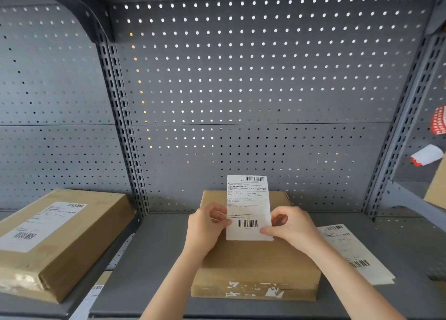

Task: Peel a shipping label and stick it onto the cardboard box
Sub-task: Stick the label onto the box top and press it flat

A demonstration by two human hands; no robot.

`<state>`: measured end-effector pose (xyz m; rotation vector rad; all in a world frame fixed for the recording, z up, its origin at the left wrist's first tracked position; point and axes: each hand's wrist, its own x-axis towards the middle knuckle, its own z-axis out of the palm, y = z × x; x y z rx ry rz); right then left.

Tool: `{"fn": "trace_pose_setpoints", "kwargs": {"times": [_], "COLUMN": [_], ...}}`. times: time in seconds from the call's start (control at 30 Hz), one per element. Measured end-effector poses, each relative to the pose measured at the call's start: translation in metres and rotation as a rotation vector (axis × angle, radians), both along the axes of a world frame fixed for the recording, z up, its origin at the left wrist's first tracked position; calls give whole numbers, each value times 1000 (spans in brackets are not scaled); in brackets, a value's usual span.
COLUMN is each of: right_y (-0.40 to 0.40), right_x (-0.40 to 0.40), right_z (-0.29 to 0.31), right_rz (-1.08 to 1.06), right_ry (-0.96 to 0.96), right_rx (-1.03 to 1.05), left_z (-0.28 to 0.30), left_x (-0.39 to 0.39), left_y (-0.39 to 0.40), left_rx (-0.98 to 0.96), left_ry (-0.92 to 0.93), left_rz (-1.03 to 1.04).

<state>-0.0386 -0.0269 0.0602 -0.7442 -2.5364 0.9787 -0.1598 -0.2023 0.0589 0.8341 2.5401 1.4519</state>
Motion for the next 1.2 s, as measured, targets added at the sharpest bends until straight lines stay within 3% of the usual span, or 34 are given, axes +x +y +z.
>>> {"fn": "trace_pose_setpoints", "kwargs": {"times": [0.8,1.2], "right_y": [-1,1], "right_x": [-2,-2], "right_z": [-1,-2], "right_rz": [28,12], "right_ry": [-20,-35], "right_rx": [66,212], "left_z": [0,-1], "left_x": [1,1], "left_y": [0,1], "left_rx": [-65,-105], "left_ry": [-6,25], "left_rz": [-51,-75]}}
